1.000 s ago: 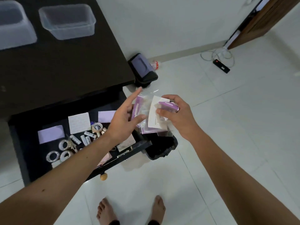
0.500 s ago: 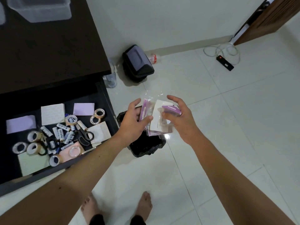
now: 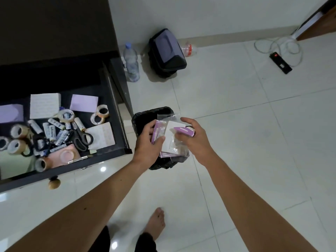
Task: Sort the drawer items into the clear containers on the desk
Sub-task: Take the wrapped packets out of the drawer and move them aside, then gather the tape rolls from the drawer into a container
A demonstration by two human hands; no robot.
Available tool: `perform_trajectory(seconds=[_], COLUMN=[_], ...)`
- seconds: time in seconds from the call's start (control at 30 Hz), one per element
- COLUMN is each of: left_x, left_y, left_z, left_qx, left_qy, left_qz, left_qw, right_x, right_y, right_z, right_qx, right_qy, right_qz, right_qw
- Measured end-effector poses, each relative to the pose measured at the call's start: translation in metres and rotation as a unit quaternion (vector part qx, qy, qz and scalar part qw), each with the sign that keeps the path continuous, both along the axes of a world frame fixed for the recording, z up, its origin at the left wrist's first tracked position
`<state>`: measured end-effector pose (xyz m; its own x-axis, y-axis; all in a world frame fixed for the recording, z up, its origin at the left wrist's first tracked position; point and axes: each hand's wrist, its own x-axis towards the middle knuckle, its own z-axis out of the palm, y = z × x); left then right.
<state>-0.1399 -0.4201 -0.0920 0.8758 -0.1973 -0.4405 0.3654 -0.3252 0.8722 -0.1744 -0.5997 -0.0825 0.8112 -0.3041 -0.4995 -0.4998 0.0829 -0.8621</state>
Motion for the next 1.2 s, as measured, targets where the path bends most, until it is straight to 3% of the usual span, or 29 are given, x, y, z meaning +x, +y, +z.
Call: perform_trajectory(seconds=[0.33,0.63,0.97,1.2], left_x=[0.003,-0.009,-0.012,0.002], left_y=[0.012,0.018,0.009,0.055], left_z=[-0.046,-0.039,0.050,0.132], left_qx=[0.031,0.024,-0.057,-0.100], left_qy=[0.034,0.031,-0.005,-0.061], left_qz=[0.003,-0.021,-0.081,-0.092], left_qw=[0.999,0.999,0.995,0.989], right_x=[0.015,0.004,-0.010,-0.003], right_y=[0.011,0.008,0.009,0.050], right_z=[-0.045,-0.034,0.057,0.147], right_qx=[-0.036,-0.051,-0.099,-0.119], right_qy=[0.040,0.052,-0.017,-0.064], right_qz=[0.014,0.015,0.027,0.045], right_qw=[0.998,0.997,0.995,0.990])
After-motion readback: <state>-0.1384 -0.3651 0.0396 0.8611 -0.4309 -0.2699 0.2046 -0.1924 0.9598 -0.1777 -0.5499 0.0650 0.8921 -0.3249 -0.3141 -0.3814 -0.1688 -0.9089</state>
